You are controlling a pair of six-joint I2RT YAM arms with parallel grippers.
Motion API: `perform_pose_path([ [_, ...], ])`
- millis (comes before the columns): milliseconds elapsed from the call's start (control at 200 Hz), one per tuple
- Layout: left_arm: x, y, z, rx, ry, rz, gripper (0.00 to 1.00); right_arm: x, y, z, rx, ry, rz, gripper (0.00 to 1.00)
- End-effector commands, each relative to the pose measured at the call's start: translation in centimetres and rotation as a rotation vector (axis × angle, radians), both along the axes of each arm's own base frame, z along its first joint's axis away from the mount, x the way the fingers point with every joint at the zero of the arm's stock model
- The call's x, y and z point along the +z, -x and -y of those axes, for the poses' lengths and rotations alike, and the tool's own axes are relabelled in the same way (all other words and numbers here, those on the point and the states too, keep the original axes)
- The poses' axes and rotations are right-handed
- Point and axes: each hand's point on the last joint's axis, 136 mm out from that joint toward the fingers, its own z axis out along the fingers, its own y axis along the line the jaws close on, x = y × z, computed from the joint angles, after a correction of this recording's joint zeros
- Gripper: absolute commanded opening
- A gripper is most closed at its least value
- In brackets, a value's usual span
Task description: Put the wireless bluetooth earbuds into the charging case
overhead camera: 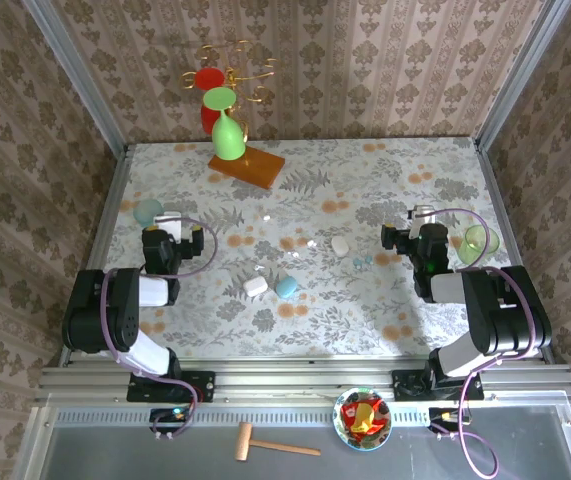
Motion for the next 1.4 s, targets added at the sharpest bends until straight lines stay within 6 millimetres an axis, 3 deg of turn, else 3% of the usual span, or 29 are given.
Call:
perform_pose_path([
  [0, 0.8, -0.6, 0.4, -0.02, -0.01, 0.025, 1.0, 1.2, -0.7, -0.3, 0.014, 0.002, 0.042, 1.0],
  [640, 0.9, -0.6, 0.1, -0.016, 0.008, 0.026, 1.0, 1.2, -0.7, -0.5, 0.034, -0.008, 0.045, 1.0],
  [800, 3.9, 0.5, 0.6, 0.023, -0.075, 0.069, 1.0, 3.2, 0.2, -1.9, 0.095, 0.021, 0.046, 1.0],
  [815, 4.3, 0.7, 0.6, 0.026, -0.083, 0.074, 1.0, 4.3, 0.3, -2.0, 0.098, 0.023, 0.064, 1.0],
  [940, 8.0, 2.0, 2.0, 0.012, -0.153, 0.136, 1.0, 6.7, 1.5, -3.7, 0.146, 0.032, 0.045, 1.0],
  [1035, 10.2, 3.2, 3.5, -0.004, -0.169, 0.159, 1.0, 7.9, 2.8, -5.9, 0.227, 0.013, 0.007, 1.0],
  [1170, 12.1, 4.7, 7.2, -0.094, -0.102, 0.162, 1.0, 9.0, 4.9, -10.1, 0.35, -0.015, -0.057, 1.0],
  [1275, 12.1, 6.0, 10.1, -0.182, -0.017, 0.119, 1.0, 9.5, 7.1, -14.8, 0.511, -0.021, -0.085, 1.0],
  [1395, 11.1, 7.9, 12.7, -0.266, 0.063, 0.055, 1.0, 8.7, 11.3, -21.0, 0.87, 0.066, -0.085, 1.0],
])
